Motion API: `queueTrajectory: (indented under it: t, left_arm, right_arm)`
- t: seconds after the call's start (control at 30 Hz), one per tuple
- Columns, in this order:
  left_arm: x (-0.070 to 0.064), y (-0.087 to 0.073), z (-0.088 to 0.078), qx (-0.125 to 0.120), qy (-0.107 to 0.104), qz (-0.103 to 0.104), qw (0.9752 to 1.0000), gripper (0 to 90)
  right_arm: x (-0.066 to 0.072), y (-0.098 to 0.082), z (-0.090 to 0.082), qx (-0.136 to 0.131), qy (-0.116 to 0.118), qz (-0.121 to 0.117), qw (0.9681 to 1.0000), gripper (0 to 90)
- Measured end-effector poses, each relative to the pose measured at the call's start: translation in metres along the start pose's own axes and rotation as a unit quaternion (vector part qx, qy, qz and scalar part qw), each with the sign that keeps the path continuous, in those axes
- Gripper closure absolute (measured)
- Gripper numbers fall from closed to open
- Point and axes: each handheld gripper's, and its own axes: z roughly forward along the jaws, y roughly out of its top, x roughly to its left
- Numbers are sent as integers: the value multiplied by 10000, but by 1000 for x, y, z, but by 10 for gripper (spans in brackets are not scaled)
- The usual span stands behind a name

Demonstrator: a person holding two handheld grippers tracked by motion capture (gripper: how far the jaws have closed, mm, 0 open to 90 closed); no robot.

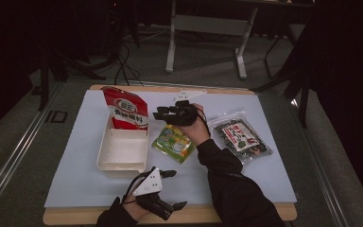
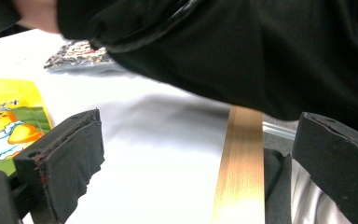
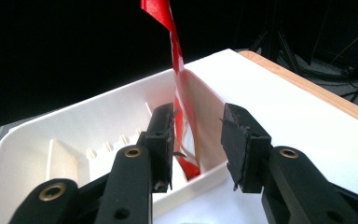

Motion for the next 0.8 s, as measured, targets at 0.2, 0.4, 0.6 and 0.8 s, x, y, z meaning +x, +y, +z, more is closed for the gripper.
queueTrajectory:
  t: [0.2,0.4,0.6,0.8]
  left_arm:
    - [0,0,1,18,-31,25,10000,32]
    - [0,1,1,3,-27,40,10000,32]
    - [0,1,2,-22,-50,-5,10000,32]
    - [1,1,2,-23,-42,-14,10000,32]
  right_arm:
    - [2,-4,-25,2,-179,-51,9998,640]
    - [4,-9,-56,9,-410,-238,9989,645]
    - [-3,-18,-85,-54,-614,-305,9976,655]
    - [-11,-29,-109,-108,-791,-263,9965,695]
